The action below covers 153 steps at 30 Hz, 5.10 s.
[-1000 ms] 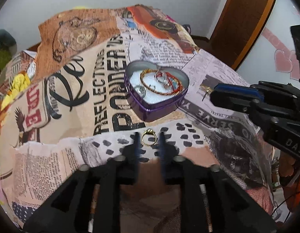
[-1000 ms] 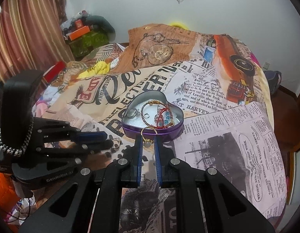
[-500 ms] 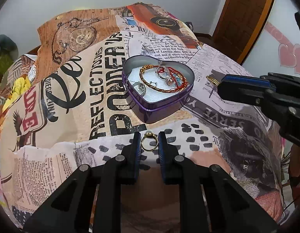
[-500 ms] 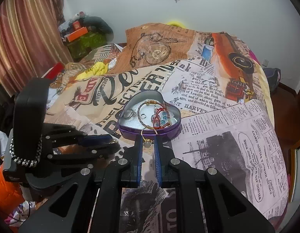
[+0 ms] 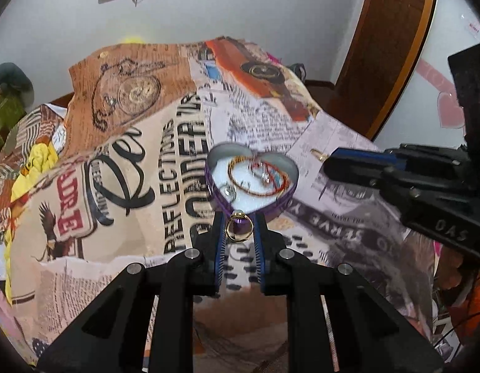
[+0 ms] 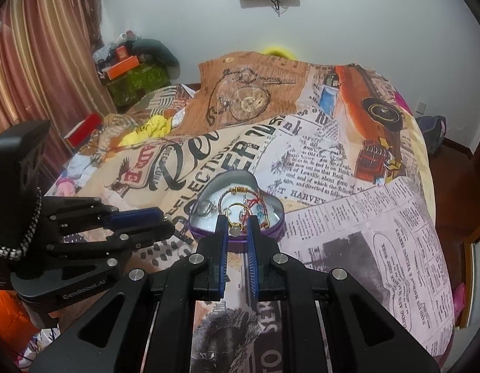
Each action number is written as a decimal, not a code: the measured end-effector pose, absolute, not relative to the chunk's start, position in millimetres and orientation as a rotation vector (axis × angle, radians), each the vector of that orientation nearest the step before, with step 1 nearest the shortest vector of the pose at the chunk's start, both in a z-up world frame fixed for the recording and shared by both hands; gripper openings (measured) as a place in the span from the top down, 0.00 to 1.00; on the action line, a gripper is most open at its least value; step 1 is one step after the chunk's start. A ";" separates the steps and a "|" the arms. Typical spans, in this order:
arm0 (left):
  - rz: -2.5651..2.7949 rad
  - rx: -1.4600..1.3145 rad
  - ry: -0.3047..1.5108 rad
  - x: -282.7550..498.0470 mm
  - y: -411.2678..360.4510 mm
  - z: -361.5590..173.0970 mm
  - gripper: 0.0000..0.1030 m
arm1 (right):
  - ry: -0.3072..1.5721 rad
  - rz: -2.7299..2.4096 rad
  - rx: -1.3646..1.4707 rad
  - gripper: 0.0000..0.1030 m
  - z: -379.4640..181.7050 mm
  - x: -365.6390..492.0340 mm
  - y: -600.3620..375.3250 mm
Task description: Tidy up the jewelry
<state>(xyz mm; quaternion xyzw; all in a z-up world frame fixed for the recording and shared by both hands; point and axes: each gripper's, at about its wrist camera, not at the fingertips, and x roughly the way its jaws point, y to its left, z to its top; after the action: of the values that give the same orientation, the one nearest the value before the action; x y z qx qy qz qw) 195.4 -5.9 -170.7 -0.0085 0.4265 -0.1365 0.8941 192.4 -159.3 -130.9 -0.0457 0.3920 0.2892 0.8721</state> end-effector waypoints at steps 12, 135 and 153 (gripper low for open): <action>-0.298 -0.044 0.833 206.1 -4.9 -158.3 0.84 | 0.776 0.635 -0.072 0.90 -120.3 201.2 -150.3; -0.060 -0.057 0.234 23.9 -1.0 13.9 0.05 | 0.142 0.291 -0.004 0.00 36.2 4.8 -195.1; -0.085 -0.059 0.243 25.9 -2.6 14.9 0.05 | 0.143 0.284 -0.004 0.00 39.2 4.6 -196.8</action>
<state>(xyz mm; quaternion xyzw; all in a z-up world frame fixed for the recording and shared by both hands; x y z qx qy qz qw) 25.9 -2.6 14.9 -0.0296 0.1209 -0.0421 0.9913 4.6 -196.8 39.2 -0.0020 0.0713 0.1415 0.9874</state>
